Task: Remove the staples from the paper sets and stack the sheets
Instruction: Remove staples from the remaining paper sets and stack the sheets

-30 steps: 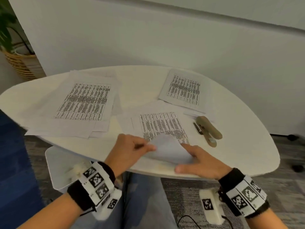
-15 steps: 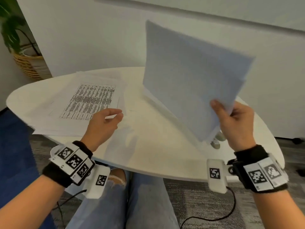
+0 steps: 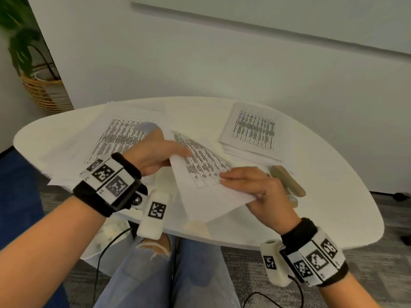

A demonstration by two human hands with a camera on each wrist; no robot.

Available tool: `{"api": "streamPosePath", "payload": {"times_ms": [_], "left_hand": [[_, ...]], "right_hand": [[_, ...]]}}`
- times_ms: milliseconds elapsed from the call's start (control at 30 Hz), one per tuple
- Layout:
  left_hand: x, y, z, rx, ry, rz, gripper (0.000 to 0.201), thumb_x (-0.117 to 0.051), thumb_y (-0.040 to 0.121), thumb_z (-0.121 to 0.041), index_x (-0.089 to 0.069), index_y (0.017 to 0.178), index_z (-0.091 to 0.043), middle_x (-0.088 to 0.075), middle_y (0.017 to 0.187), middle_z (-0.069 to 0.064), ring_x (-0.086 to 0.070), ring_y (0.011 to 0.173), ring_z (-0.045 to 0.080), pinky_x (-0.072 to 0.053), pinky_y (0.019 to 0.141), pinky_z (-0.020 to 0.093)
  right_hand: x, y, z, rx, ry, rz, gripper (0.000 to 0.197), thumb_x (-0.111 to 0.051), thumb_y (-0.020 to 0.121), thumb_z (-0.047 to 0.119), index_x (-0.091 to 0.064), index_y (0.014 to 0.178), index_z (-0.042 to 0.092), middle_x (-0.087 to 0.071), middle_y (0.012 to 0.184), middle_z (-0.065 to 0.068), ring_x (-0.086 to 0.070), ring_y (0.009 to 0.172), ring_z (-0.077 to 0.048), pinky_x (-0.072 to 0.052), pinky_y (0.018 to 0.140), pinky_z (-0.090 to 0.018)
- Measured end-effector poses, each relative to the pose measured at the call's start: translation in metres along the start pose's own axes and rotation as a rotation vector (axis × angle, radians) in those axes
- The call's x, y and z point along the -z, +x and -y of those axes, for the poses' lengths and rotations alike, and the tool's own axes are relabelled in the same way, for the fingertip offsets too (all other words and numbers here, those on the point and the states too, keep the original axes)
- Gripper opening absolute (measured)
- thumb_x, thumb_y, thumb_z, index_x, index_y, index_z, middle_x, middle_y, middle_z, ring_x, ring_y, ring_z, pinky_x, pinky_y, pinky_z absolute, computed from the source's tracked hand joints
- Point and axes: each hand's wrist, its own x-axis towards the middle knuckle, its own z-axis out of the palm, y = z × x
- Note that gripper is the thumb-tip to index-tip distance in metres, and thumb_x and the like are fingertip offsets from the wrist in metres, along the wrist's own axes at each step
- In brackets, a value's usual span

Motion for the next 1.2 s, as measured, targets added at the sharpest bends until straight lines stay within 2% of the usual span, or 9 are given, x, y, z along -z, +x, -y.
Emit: {"api": "streamPosePath", "payload": {"times_ms": [133, 200, 333, 400, 533, 667, 933, 1067, 1200], "left_hand": [[0.005, -0.002, -0.003, -0.131, 0.308, 0.023, 0.098, -0.073, 0.071, 0.012, -0.020, 0.149, -0.017, -0.052, 0.134, 0.010, -0.056, 0.116, 0.028, -0.054, 0.088, 0.044], [0.003, -0.008, -0.007, -0.246, 0.405, 0.013, 0.081, -0.073, 0.075, 0.006, -0.033, 0.142, -0.016, -0.058, 0.124, -0.001, -0.057, 0.113, 0.020, -0.052, 0.084, 0.030], [-0.005, -0.028, -0.023, -0.439, 0.556, 0.141, 0.039, -0.072, 0.082, -0.010, -0.057, 0.115, -0.026, -0.067, 0.108, -0.008, -0.064, 0.100, 0.007, -0.050, 0.087, 0.022], [-0.010, -0.030, -0.027, -0.502, 0.567, 0.188, 0.035, -0.070, 0.083, -0.011, -0.057, 0.109, -0.032, -0.068, 0.105, -0.009, -0.065, 0.095, 0.003, -0.051, 0.082, 0.016], [-0.017, -0.021, -0.029, -0.563, 0.359, 0.108, 0.049, -0.071, 0.081, -0.003, -0.053, 0.112, -0.036, -0.064, 0.108, -0.016, -0.062, 0.100, -0.001, -0.050, 0.078, 0.009], [-0.018, -0.006, -0.024, -0.586, 0.268, -0.065, 0.046, -0.070, 0.081, 0.000, -0.056, 0.116, -0.026, -0.066, 0.107, -0.006, -0.063, 0.102, 0.012, -0.053, 0.085, 0.026], [-0.033, 0.000, -0.006, -0.628, 0.262, -0.126, 0.044, -0.069, 0.084, -0.008, -0.048, 0.121, -0.020, -0.061, 0.100, -0.012, -0.060, 0.083, -0.006, -0.048, 0.067, 0.006], [-0.038, 0.001, -0.006, -0.665, 0.179, -0.205, 0.038, -0.070, 0.084, -0.010, -0.051, 0.115, -0.021, -0.063, 0.100, -0.010, -0.061, 0.088, 0.001, -0.052, 0.074, 0.013], [-0.026, 0.014, 0.000, -0.519, 0.174, -0.145, 0.027, -0.065, 0.089, -0.018, -0.053, 0.113, -0.021, -0.066, 0.105, -0.003, -0.068, 0.089, 0.016, -0.057, 0.079, 0.036]], "right_hand": [[0.011, -0.015, -0.004, -0.304, 0.119, 0.353, 0.094, -0.082, 0.058, 0.054, -0.040, 0.140, 0.037, -0.039, 0.143, 0.022, -0.032, 0.134, 0.003, -0.027, 0.109, -0.017], [0.016, -0.018, -0.008, -0.483, 0.166, 0.291, 0.109, -0.076, 0.053, 0.068, -0.023, 0.146, 0.042, -0.031, 0.145, 0.024, -0.030, 0.133, 0.007, -0.029, 0.105, -0.015], [0.019, -0.014, -0.030, -0.850, 0.361, 0.014, 0.113, -0.070, 0.058, 0.069, -0.017, 0.150, 0.028, -0.034, 0.146, 0.007, -0.038, 0.133, -0.013, -0.035, 0.109, -0.041], [0.019, -0.013, -0.040, -0.844, 0.544, 0.002, 0.108, -0.073, 0.061, 0.068, -0.027, 0.147, 0.021, -0.044, 0.144, 0.000, -0.043, 0.133, -0.021, -0.037, 0.108, -0.046], [0.017, -0.011, -0.037, -0.797, 0.921, -0.113, 0.087, -0.080, 0.067, 0.042, -0.041, 0.137, 0.009, -0.057, 0.132, -0.011, -0.055, 0.122, -0.027, -0.048, 0.098, -0.043], [0.013, -0.009, -0.029, -0.730, 1.099, -0.284, 0.052, -0.055, 0.085, 0.009, -0.044, 0.136, 0.010, -0.058, 0.131, -0.015, -0.056, 0.120, -0.029, -0.049, 0.095, -0.044], [0.007, -0.010, -0.018, -0.708, 1.017, -0.393, 0.045, -0.050, 0.090, 0.011, -0.046, 0.135, 0.016, -0.062, 0.126, -0.008, -0.061, 0.114, -0.024, -0.054, 0.088, -0.040], [0.007, -0.013, -0.023, -0.760, 0.883, -0.359, 0.039, -0.052, 0.090, 0.018, -0.051, 0.129, 0.020, -0.066, 0.120, -0.004, -0.064, 0.110, -0.021, -0.055, 0.087, -0.039], [0.014, -0.022, -0.050, -0.806, 0.660, -0.553, 0.041, -0.060, 0.084, 0.035, -0.058, 0.118, 0.012, -0.069, 0.113, -0.007, -0.065, 0.105, -0.025, -0.054, 0.088, -0.043]]}}
